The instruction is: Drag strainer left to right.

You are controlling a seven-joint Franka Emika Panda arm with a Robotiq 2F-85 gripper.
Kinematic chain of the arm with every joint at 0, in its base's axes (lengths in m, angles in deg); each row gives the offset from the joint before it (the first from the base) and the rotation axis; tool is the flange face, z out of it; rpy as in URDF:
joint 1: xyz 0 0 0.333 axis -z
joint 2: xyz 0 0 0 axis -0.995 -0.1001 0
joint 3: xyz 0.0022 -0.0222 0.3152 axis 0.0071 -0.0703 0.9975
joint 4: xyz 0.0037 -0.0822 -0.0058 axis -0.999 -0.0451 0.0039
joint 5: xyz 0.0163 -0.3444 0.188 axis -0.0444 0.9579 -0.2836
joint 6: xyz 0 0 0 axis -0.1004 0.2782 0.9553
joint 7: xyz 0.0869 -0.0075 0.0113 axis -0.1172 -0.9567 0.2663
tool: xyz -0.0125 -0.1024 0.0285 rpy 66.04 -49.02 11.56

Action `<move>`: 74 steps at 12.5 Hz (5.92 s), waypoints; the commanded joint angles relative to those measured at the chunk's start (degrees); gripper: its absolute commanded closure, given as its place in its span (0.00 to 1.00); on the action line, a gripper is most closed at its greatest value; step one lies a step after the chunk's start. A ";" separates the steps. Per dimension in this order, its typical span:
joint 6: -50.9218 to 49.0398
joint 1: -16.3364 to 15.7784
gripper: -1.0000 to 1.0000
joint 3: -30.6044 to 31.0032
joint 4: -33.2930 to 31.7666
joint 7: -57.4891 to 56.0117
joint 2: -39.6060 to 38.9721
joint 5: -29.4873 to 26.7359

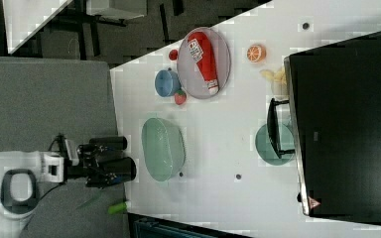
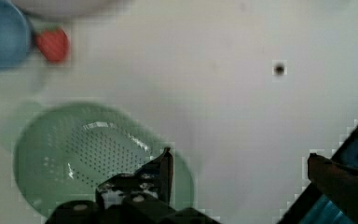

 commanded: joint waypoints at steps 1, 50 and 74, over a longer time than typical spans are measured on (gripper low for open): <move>7.84 0.15 0.00 5.49 0.51 20.23 -3.59 -0.27; 46.16 1.90 0.00 -31.45 -15.74 8.83 -25.39 3.52; -12.94 1.92 0.00 -27.86 6.33 -33.91 13.51 -0.25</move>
